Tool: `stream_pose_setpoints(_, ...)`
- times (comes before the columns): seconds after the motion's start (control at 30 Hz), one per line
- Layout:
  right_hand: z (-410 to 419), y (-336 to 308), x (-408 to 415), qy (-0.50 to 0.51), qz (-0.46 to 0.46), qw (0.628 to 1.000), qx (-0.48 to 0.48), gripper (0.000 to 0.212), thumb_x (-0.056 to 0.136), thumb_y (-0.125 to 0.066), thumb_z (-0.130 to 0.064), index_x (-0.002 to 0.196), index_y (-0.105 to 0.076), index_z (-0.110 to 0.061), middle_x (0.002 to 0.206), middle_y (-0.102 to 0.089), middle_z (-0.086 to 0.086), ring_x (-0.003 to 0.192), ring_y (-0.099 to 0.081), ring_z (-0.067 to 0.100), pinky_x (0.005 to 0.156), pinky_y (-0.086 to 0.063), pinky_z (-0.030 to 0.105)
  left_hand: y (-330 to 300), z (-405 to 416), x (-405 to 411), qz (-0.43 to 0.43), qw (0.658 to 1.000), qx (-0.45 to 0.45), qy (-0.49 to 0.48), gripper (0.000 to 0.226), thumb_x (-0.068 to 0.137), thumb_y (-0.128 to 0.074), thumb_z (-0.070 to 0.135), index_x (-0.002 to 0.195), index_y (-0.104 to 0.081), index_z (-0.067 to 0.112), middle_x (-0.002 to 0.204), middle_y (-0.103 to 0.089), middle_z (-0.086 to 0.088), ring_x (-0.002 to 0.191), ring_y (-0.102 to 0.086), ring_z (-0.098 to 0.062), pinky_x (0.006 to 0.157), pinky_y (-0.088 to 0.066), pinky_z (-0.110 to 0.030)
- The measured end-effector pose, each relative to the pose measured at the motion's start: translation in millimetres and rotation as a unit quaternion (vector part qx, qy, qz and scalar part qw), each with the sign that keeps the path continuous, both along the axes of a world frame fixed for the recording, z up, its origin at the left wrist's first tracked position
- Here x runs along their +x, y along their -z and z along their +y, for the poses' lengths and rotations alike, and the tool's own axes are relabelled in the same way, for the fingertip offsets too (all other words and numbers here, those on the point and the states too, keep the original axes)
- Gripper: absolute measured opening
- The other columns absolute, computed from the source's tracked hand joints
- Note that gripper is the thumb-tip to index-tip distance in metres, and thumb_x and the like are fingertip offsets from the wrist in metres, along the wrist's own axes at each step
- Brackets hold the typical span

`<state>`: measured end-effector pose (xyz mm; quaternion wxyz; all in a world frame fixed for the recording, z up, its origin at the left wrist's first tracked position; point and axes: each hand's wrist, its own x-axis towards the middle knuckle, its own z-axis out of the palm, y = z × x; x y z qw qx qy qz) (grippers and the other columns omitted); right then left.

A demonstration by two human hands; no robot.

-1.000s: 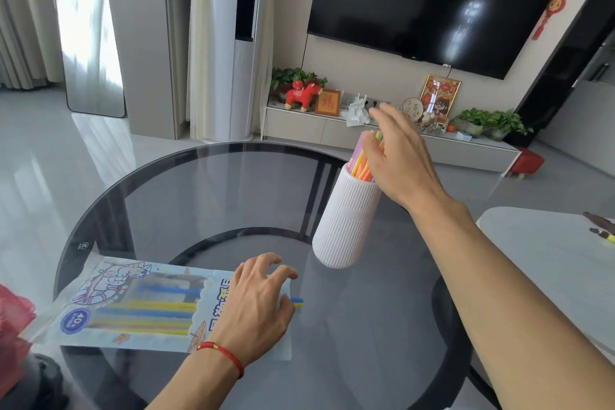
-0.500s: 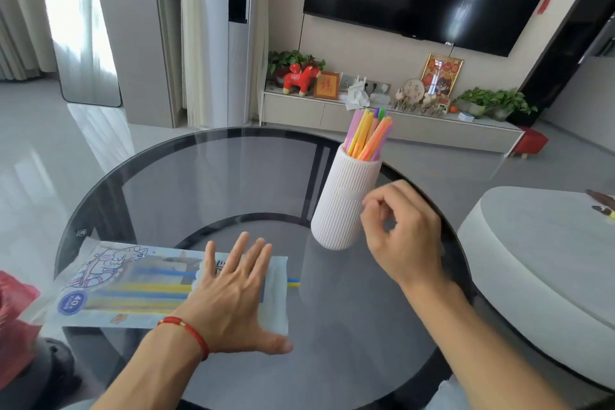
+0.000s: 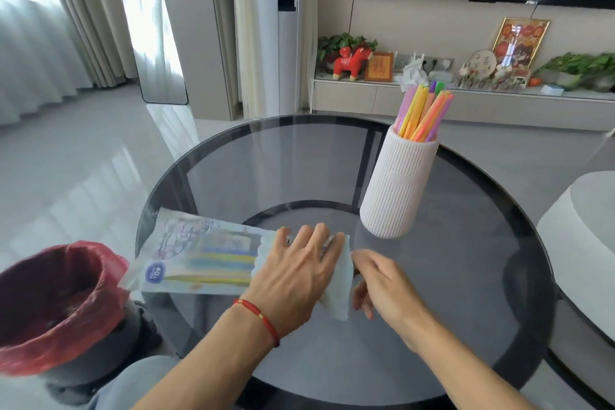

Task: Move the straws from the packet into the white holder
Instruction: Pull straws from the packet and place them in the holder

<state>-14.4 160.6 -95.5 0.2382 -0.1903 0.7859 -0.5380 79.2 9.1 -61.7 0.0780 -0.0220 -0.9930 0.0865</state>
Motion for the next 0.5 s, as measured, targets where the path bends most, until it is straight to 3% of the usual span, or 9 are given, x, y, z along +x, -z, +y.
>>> stream_pose_setpoints(0.07, 1.4, 0.2, 6.5, -0.022, -0.063, 0.996, -0.058, 0.043, 0.112, -0.039, -0.019, 0.086, -0.072, -0.011, 0.078, -0.07, 0.01, 0.061, -0.06, 0.026, 0.049, -0.043, 0.032, -5.1, 6.5, -0.1, 0.044, 0.997, -0.065, 0.023, 0.068, 0.078, -0.02, 0.004, 0.144, -0.034, 0.01, 0.127, -0.05, -0.012, 0.11, -0.054, -0.031, 0.104, -0.041, -0.064)
stream_pose_setpoints(0.13, 4.7, -0.3, 9.3, -0.026, -0.128, 0.985, -0.111, 0.044, 0.114, -0.038, -0.015, 0.09, -0.074, -0.006, 0.076, -0.071, 0.009, 0.064, -0.064, 0.023, 0.051, -0.049, 0.028, -6.2, 11.8, 0.4, 0.052, 0.988, -0.145, 0.025, 0.068, 0.083, -0.007, 0.004, 0.14, -0.042, 0.014, 0.125, -0.055, -0.007, 0.109, -0.057, -0.026, 0.108, -0.04, -0.064)
stream_pose_setpoints(0.3, 6.1, -3.4, 4.1, -0.031, -0.23, 0.959, -0.161, 0.039, 0.112, -0.049, -0.023, 0.097, -0.084, -0.011, 0.088, -0.078, 0.012, 0.072, -0.072, 0.023, 0.062, -0.061, 0.03, -7.2, 12.1, 2.0, 0.043, 0.978, -0.203, 0.015, 0.071, 0.076, -0.018, 0.005, 0.142, -0.04, 0.017, 0.127, -0.05, -0.007, 0.116, -0.052, -0.027, 0.11, -0.035, -0.064)
stream_pose_setpoints(0.4, 5.6, 2.5, 4.3, 0.002, -0.179, 0.973, -0.145, 0.029, 0.107, -0.059, -0.017, 0.096, -0.086, -0.011, 0.091, -0.08, 0.018, 0.072, -0.074, 0.02, 0.067, -0.062, 0.026, -6.9, 6.9, 3.4, 0.063, 0.98, -0.187, 0.017, 0.08, 0.067, -0.035, 0.004, 0.146, -0.035, 0.018, 0.129, -0.046, -0.01, 0.118, -0.049, -0.03, 0.111, -0.03, -0.068)
stream_pose_setpoints(0.5, 7.0, 7.0, 1.8, 0.062, -0.107, 0.983, -0.135, 0.019, 0.102, -0.068, -0.009, 0.097, -0.086, -0.01, 0.084, -0.082, 0.016, 0.063, -0.071, 0.018, 0.058, -0.058, 0.023, -2.0, 0.5, 5.7, 0.05, 0.99, -0.132, -0.007, 0.104, 0.052, -0.052, 0.005, 0.151, -0.025, 0.019, 0.132, -0.043, -0.013, 0.118, -0.047, -0.033, 0.111, -0.025, -0.072)
